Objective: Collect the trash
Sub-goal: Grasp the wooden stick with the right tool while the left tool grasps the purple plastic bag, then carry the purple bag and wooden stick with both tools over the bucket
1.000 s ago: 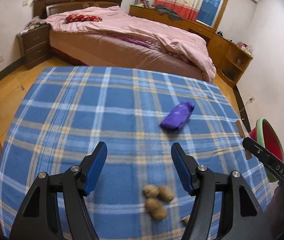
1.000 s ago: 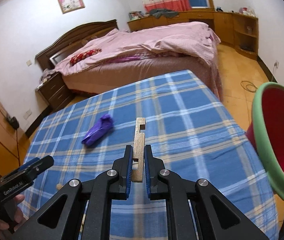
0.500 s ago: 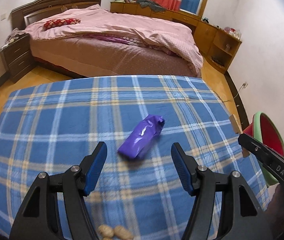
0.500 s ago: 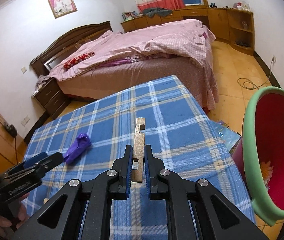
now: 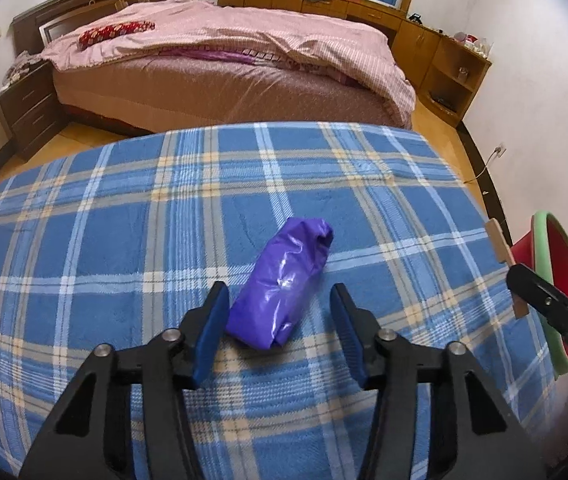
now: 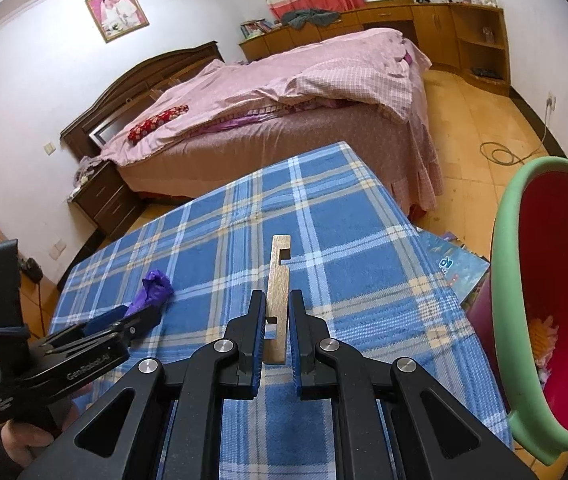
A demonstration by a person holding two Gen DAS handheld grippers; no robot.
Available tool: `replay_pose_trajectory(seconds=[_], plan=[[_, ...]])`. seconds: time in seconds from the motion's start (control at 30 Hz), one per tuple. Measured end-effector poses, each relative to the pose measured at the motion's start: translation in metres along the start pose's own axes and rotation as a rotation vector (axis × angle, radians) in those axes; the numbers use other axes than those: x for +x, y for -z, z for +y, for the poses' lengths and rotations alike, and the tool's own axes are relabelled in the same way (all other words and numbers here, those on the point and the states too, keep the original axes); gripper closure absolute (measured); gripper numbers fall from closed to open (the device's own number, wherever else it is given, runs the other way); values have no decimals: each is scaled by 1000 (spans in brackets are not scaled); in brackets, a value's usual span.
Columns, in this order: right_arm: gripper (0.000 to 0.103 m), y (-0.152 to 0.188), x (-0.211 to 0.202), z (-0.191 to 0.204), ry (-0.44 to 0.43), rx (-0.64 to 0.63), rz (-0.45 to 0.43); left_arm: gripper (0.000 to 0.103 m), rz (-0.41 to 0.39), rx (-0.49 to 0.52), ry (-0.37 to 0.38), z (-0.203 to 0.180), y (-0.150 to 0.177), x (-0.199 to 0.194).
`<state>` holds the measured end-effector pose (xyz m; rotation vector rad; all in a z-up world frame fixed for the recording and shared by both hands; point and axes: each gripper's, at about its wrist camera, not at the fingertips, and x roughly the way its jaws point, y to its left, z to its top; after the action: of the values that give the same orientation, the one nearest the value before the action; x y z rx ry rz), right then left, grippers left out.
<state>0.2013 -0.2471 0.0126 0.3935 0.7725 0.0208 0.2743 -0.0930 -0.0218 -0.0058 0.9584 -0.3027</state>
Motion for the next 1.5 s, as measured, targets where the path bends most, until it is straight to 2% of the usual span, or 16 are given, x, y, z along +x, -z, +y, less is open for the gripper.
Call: replay_pose_trajectory(seconds=[0.07,0.3,0.63,0.97,1.5], plan=[[92,0,1,-1,1,5,3,60,-8,6,-10,0,0,1],[92,-1,1,-3,-2,12,8,71,-18,18,6,-2,5,-5],[92,4,-23,0,-26,8,-19,72,-77,-12,63,-9,14,-47],[92,17,-75,-5,-34,13,-76,72,-130,-45,145,-23,30,-90],[92,30,-153,-43,1,74,-195,72,-177,15,247,-81,40,-133]])
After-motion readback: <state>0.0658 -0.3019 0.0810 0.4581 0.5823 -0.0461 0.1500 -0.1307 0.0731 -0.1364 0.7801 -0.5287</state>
